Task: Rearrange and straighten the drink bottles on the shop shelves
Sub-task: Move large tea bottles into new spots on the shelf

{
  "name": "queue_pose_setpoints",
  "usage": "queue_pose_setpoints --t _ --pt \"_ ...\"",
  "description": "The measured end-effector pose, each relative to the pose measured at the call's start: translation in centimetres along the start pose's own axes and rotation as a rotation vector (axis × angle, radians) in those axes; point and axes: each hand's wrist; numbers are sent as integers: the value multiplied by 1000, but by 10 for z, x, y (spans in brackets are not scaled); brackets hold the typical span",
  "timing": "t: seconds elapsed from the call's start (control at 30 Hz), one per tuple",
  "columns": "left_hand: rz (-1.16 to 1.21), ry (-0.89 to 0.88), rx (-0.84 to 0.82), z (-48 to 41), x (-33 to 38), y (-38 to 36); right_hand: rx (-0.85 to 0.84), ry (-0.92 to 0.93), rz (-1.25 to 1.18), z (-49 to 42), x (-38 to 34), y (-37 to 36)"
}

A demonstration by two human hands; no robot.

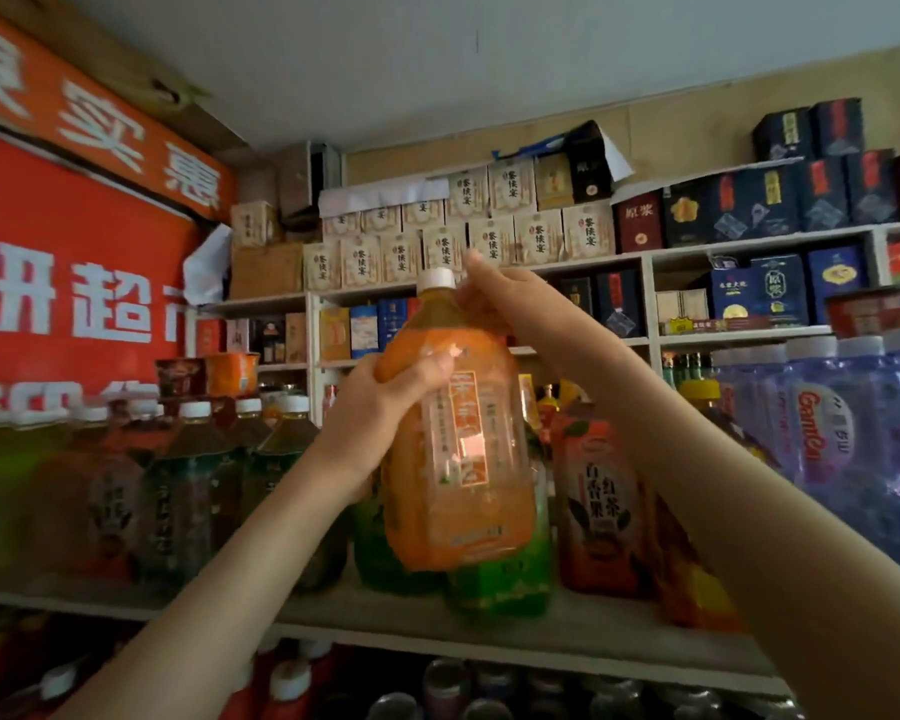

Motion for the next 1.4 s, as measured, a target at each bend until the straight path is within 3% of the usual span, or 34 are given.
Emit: queue_pose_setpoints --t 0.1,0.27,0.37,0.43,0.53,0.7,0.97,1.2,1.4 --pt "-4 -14 15 -9 2 17 67 -69 259 -31 51 0" --pt "-8 -38 -34 -16 -7 33 -274 -470 487 -47 99 -8" --pt "-10 -16 -36 -19 -14 40 -436 -556 611 -48 102 -13" --pt "-13 -17 -18 -18 -16 42 -451 -506 706 -44 108 -18" --pt "0 -19 -7 -20 -18 46 -304 -412 745 -43 124 -27" --pt "51 -11 25 -23 -13 48 41 -404 549 -44 136 -22" --pt "116 -15 100 -21 -7 45 492 -86 678 -62 59 12" --pt "115 -77 156 -12 14 46 735 203 639 -55 -3 38" --pt "89 -153 212 9 38 47 807 288 486 -41 -53 52"
Point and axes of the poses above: each hand's wrist, its own z-axis away from the middle knuckle, its own y-axis out of the back of the hand, x = y × z, and after that the axes turned 12 degrees about y, right-handed
